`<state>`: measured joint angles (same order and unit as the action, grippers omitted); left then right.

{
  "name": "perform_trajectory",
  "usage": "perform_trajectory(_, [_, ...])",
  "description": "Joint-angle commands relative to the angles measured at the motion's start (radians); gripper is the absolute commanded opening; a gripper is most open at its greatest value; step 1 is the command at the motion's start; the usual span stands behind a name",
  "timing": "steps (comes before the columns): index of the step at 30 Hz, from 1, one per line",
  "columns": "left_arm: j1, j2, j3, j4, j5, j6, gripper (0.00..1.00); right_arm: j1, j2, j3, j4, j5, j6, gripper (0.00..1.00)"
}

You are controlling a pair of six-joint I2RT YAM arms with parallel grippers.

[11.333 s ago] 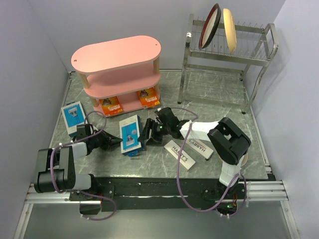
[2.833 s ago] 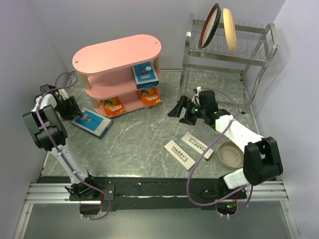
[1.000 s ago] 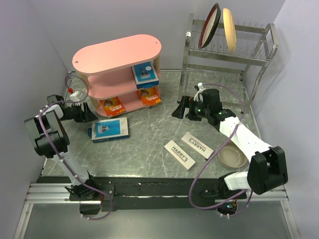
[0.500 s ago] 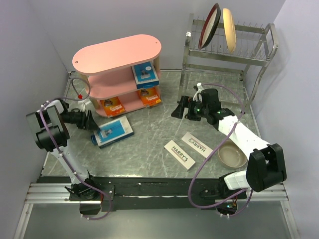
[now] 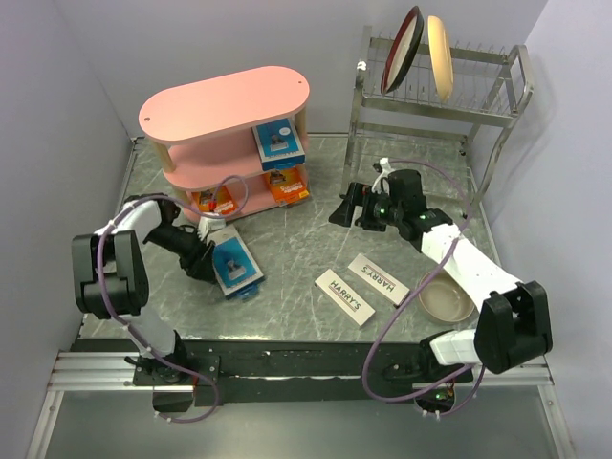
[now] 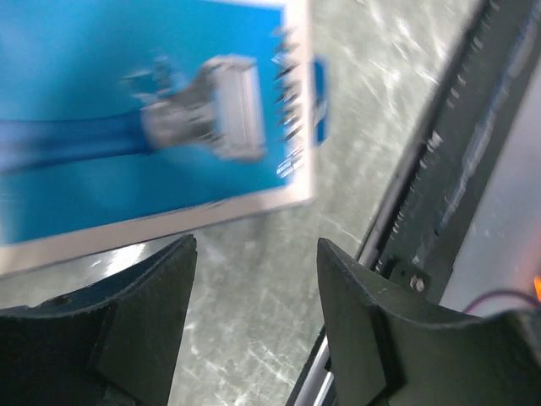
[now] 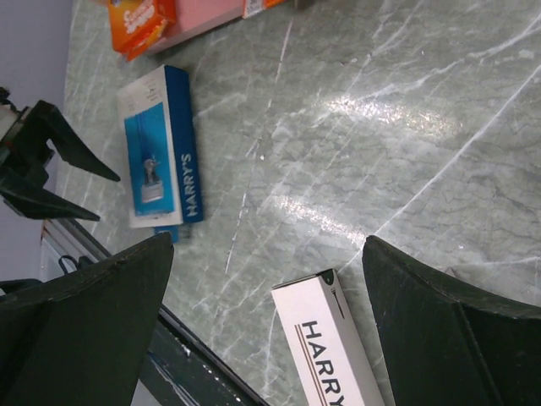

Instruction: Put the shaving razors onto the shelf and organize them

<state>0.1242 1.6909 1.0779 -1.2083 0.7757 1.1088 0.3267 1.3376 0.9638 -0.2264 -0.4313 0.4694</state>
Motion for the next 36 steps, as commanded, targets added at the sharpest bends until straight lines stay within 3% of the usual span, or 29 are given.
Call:
perform_trajectory(1, [0.006,-0.030,0.048,0.121,-0.039,-0.233,0.65,0.000,-0.074,-0.005,0.028,-0.018,-0.012,1.00])
perform_trajectory(5, [0.000,-0.072,0.097,0.101,0.056,-0.462,0.68,0.041,-0.063,-0.040,0.067,-0.069,0.043,1.00])
perform_trajectory(6, [-0.009,-0.117,0.084,0.124,0.083,-0.580,0.77,0.058,-0.045,-0.051,0.100,-0.092,0.044,1.00])
perform_trajectory(9, [-0.057,-0.267,0.018,0.214,0.106,-0.748,0.79,0.152,-0.006,-0.050,0.117,-0.127,-0.007,0.99])
perform_trajectory(12, [-0.119,-0.448,-0.079,0.407,0.045,-0.945,0.83,0.216,0.046,-0.062,0.140,-0.155,-0.005,0.96])
perform_trajectory(14, [-0.204,-0.505,-0.102,0.510,-0.068,-1.022,0.89,0.236,0.087,-0.079,0.173,-0.184,0.052,0.91])
perform_trajectory(15, [-0.221,-0.539,-0.124,0.542,-0.087,-1.169,0.91,0.244,0.103,-0.086,0.199,-0.187,0.072,0.87])
perform_trajectory(18, [-0.251,-0.565,-0.189,0.628,-0.124,-1.475,0.83,0.287,0.173,-0.074,0.231,-0.185,0.150,0.82])
perform_trajectory(20, [-0.267,-0.582,-0.242,0.654,-0.212,-1.607,0.84,0.317,0.221,-0.059,0.275,-0.184,0.186,0.80])
perform_trajectory(23, [-0.258,-0.640,-0.326,0.636,-0.410,-1.725,0.84,0.371,0.291,-0.020,0.311,-0.188,0.248,0.77])
perform_trajectory(28, [-0.149,-0.678,-0.479,0.670,-0.394,-1.848,0.77,0.423,0.420,0.033,0.312,-0.196,0.345,0.62])
perform_trajectory(36, [-0.029,-0.737,-0.631,0.823,-0.322,-1.928,0.69,0.451,0.586,0.118,0.366,-0.201,0.465,0.62])
